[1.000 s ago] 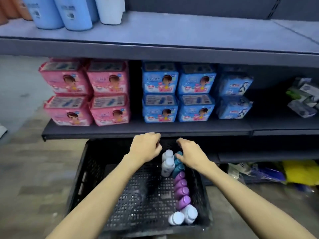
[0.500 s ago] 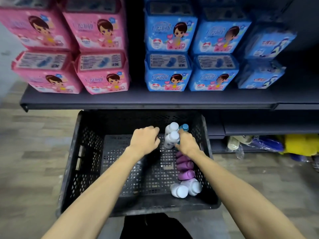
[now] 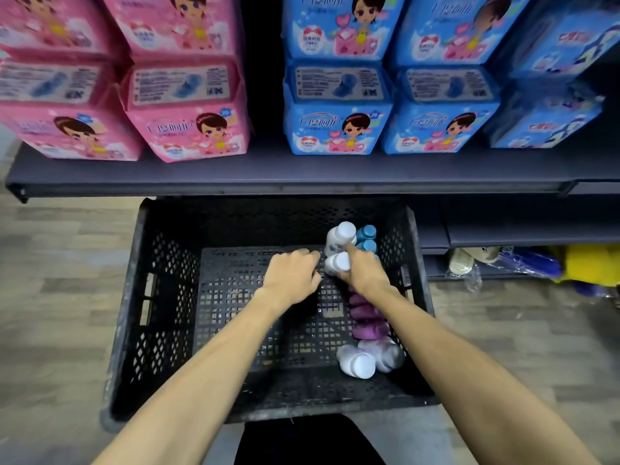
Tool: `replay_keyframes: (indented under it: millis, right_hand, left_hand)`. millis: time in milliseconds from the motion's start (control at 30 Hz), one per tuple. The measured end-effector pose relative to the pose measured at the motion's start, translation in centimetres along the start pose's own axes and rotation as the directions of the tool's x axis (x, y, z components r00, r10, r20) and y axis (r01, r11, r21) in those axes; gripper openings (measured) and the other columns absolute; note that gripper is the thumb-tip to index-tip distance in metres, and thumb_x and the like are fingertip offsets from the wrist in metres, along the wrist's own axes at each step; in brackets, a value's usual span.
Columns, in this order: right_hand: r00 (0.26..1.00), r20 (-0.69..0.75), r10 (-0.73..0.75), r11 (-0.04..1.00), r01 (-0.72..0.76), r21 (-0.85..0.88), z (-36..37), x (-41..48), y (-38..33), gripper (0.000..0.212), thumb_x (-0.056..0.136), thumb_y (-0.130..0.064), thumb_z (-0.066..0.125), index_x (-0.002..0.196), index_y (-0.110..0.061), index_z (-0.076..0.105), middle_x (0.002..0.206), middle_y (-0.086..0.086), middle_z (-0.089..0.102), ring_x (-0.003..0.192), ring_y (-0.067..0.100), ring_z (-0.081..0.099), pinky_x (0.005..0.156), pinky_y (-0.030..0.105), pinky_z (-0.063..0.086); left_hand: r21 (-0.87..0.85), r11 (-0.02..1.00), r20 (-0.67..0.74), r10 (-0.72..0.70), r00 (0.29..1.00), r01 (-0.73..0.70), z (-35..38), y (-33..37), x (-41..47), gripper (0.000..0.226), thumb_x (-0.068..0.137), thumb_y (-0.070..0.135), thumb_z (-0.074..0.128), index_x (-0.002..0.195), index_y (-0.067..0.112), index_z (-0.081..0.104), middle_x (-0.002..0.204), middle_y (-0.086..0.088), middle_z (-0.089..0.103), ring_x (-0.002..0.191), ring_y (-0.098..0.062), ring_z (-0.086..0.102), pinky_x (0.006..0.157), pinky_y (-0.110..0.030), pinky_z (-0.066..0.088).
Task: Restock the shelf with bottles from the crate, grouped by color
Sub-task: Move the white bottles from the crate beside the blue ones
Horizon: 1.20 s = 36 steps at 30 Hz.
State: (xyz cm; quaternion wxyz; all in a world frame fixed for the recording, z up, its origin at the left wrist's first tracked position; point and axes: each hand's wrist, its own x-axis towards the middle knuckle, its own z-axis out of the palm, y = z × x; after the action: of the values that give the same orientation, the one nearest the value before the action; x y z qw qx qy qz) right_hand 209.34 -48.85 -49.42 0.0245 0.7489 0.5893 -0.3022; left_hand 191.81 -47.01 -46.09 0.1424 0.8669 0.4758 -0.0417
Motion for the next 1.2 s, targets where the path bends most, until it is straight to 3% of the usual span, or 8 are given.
replay_keyframes:
  millis: [267, 433, 567, 700, 833, 1033, 1200]
  right_hand:
    - [0.999, -0.036, 0.001, 1.000, -0.001, 0.018, 0.6, -1.0, -0.1, 0.045, 0.083, -0.017, 0.073, 0.120, -0.016, 0.047, 0.099, 0.010, 0.067, 0.096, 0.034, 0.065, 0.078, 0.040, 0.054]
    - [0.994, -0.094, -0.064, 0.998, 0.061, -0.035, -1.0, -2.2, -1.2, 0.044, 0.087, -0.039, 0.069, 0.122, -0.018, 0.051, 0.107, 0.006, 0.068, 0.099, 0.033, 0.064, 0.068, 0.034, 0.041]
    - [0.983, -0.115, -0.141, 0.989, 0.145, 0.029, -4.5, -3.9, -2.7, 0.052, 0.085, -0.048, 0.069, 0.125, -0.018, 0.051, 0.110, 0.005, 0.067, 0.100, 0.032, 0.063, 0.073, 0.036, 0.045]
    - [0.967, -0.155, -0.204, 0.972, 0.219, 0.084, -9.2, -5.5, -4.6, 0.045, 0.079, -0.051, 0.073, 0.105, -0.020, 0.053, 0.097, 0.002, 0.067, 0.089, 0.029, 0.063, 0.073, 0.038, 0.052]
    - [0.945, -0.182, -0.273, 0.950, 0.294, 0.103, -13.5, -7.5, -6.5, 0.050, 0.076, -0.054, 0.074, 0.110, -0.022, 0.057, 0.102, 0.001, 0.069, 0.093, 0.025, 0.064, 0.080, 0.043, 0.055]
    - [0.852, -0.302, -0.427, 0.886, 0.461, 0.046, -20.8, -10.9, -9.4, 0.057, 0.080, -0.057, 0.070, 0.122, -0.020, 0.059, 0.108, -0.001, 0.069, 0.098, 0.022, 0.064, 0.082, 0.043, 0.054]
    - [0.747, -0.388, -0.541, 0.815, 0.578, -0.023, -26.2, -13.5, -11.3, 0.055, 0.081, -0.066, 0.061, 0.109, -0.019, 0.060, 0.099, -0.004, 0.068, 0.090, 0.017, 0.064, 0.078, 0.043, 0.054]
  left_hand:
    - [-0.016, 1.000, 0.002, -0.017, 1.000, 0.017, -0.1, -1.0, -0.7, 0.015, 0.090, 0.030, 0.049, 0.096, 0.017, 0.054, 0.095, -0.002, 0.062, 0.085, -0.029, 0.063, 0.066, -0.035, 0.045]
    - [0.009, 1.000, 0.003, -0.025, 1.000, 0.025, -1.0, -1.9, -1.2, 0.016, 0.090, 0.031, 0.048, 0.097, 0.017, 0.054, 0.096, -0.001, 0.062, 0.087, -0.028, 0.063, 0.064, -0.034, 0.041]
    - [0.031, 0.999, -0.006, -0.040, 0.999, 0.040, -3.9, -2.8, -1.0, 0.017, 0.089, 0.031, 0.049, 0.097, 0.017, 0.055, 0.096, -0.003, 0.063, 0.085, -0.031, 0.063, 0.065, -0.034, 0.041]
    - [0.079, 0.996, -0.078, -0.042, 0.996, 0.048, -8.1, -3.3, -1.1, 0.018, 0.087, 0.032, 0.050, 0.095, 0.018, 0.057, 0.095, -0.002, 0.063, 0.085, -0.030, 0.064, 0.065, -0.034, 0.043]
    - [0.123, 0.991, -0.039, 0.065, 0.997, -0.060, -13.3, -3.3, -1.9, 0.012, 0.085, 0.032, 0.051, 0.086, 0.020, 0.053, 0.097, -0.001, 0.064, 0.089, -0.028, 0.062, 0.065, -0.034, 0.039]
    - [0.212, 0.973, -0.200, 0.138, 0.970, -0.094, -21.8, -2.9, -2.9, 0.013, 0.085, 0.035, 0.052, 0.089, 0.022, 0.052, 0.096, 0.002, 0.063, 0.093, -0.024, 0.060, 0.066, -0.035, 0.041]
    - [0.300, 0.949, -0.330, 0.199, 0.923, -0.098, -27.1, -2.0, -5.1, 0.014, 0.083, 0.036, 0.054, 0.087, 0.023, 0.054, 0.091, 0.003, 0.062, 0.090, -0.024, 0.062, 0.062, -0.032, 0.036]
